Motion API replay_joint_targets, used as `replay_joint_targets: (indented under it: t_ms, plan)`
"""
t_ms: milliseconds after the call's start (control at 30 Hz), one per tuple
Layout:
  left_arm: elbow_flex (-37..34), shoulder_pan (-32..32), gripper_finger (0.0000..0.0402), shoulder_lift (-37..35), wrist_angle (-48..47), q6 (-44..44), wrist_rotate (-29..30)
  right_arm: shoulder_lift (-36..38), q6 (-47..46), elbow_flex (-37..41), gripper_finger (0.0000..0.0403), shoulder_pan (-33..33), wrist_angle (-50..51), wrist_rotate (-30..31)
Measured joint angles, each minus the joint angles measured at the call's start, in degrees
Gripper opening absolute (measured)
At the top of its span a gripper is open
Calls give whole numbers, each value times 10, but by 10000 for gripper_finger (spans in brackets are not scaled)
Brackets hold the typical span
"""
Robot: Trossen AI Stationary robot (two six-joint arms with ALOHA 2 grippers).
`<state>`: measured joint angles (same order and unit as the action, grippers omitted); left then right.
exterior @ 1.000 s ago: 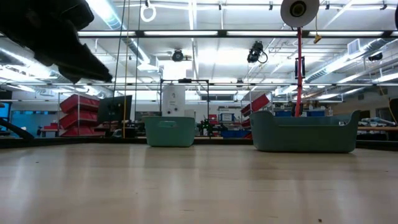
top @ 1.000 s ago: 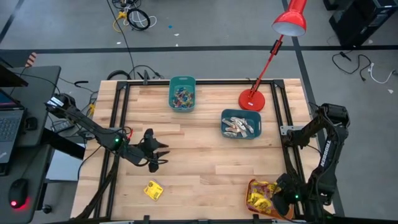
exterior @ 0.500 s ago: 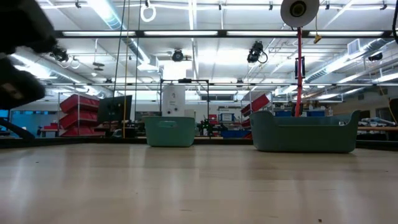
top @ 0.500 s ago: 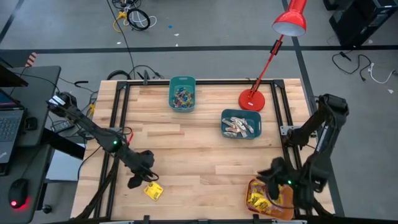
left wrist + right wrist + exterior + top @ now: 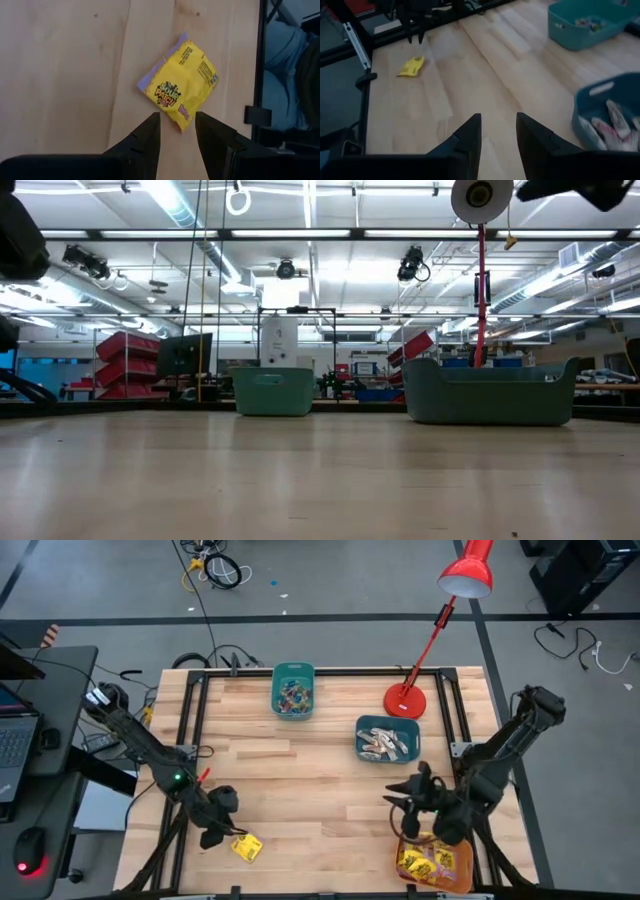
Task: Sort candy
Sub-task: Put the yellow candy bag into the orange bin
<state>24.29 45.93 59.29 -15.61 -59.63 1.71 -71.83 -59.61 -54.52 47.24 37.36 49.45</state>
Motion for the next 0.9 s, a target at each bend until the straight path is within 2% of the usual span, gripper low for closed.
replay_joint_targets:
  t_ms: [167, 400, 567, 700, 900]
  plan:
    - [0, 23, 126, 0, -9, -54, -3, -13, 68, 0, 108, -28, -66, -29]
    - [0, 49, 126, 13, -11, -94, 16, -35, 88, 0, 107, -40, -94, -52]
    - [0, 53, 126, 40, 14, -93, 36, -40, 88, 0, 107, -43, -96, -57]
    - [0, 60, 126, 70, 71, -38, 39, -40, 94, 0, 107, -43, -104, -57]
    - [0, 70, 126, 128, 91, -65, 26, -40, 97, 0, 107, -43, -108, -57]
